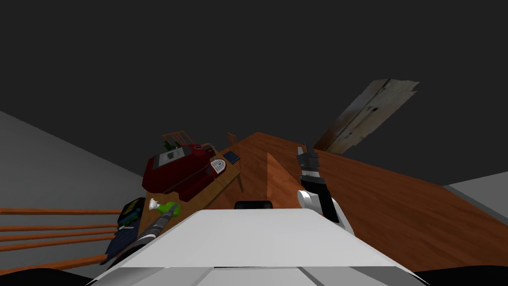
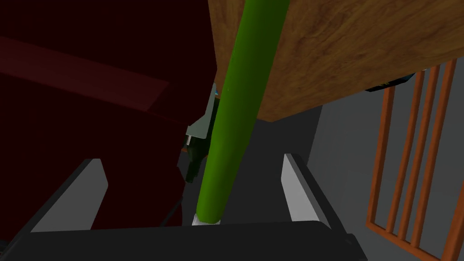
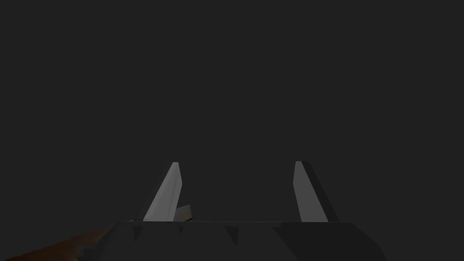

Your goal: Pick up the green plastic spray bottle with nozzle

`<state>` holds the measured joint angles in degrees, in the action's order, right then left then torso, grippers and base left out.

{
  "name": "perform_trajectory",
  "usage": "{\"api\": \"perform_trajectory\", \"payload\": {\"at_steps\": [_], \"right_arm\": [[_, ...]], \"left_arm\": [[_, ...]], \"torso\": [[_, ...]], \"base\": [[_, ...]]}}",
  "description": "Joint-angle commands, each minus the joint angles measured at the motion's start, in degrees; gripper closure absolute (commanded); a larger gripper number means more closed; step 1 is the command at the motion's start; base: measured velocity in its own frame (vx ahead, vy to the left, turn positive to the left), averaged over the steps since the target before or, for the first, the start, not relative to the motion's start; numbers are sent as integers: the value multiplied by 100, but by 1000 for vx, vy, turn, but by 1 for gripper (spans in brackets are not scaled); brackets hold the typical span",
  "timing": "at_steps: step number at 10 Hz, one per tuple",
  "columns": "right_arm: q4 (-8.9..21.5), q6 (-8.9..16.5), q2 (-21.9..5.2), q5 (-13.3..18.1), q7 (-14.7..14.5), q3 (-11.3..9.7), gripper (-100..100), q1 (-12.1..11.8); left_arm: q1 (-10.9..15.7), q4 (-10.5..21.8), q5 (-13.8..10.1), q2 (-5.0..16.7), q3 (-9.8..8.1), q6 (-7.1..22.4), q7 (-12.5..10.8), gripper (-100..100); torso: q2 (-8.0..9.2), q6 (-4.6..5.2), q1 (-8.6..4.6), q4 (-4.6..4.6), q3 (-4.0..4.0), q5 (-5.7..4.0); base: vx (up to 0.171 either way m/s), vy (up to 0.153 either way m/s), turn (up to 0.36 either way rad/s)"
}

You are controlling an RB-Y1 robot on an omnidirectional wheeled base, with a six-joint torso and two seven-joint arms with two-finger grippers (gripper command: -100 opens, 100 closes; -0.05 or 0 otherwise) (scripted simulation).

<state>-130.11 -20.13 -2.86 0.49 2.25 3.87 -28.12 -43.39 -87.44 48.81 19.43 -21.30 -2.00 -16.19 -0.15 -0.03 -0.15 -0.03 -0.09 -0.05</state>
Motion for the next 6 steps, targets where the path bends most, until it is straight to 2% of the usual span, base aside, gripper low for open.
{"api": "perform_trajectory", "payload": {"at_steps": [1,6], "right_arm": [[0,0,0,0,0,0,0,0],[0,0,0,0,0,0,0,0]], "left_arm": [[71,183,113,-56,-86,-12,55,-100],[65,823,689,59,-312,301,70,-100]], "torso": [[0,0,0,0,0,0],[8,0,1,2,4,0]], "base": [[47,-14,-33],[51,-23,-108]]}}
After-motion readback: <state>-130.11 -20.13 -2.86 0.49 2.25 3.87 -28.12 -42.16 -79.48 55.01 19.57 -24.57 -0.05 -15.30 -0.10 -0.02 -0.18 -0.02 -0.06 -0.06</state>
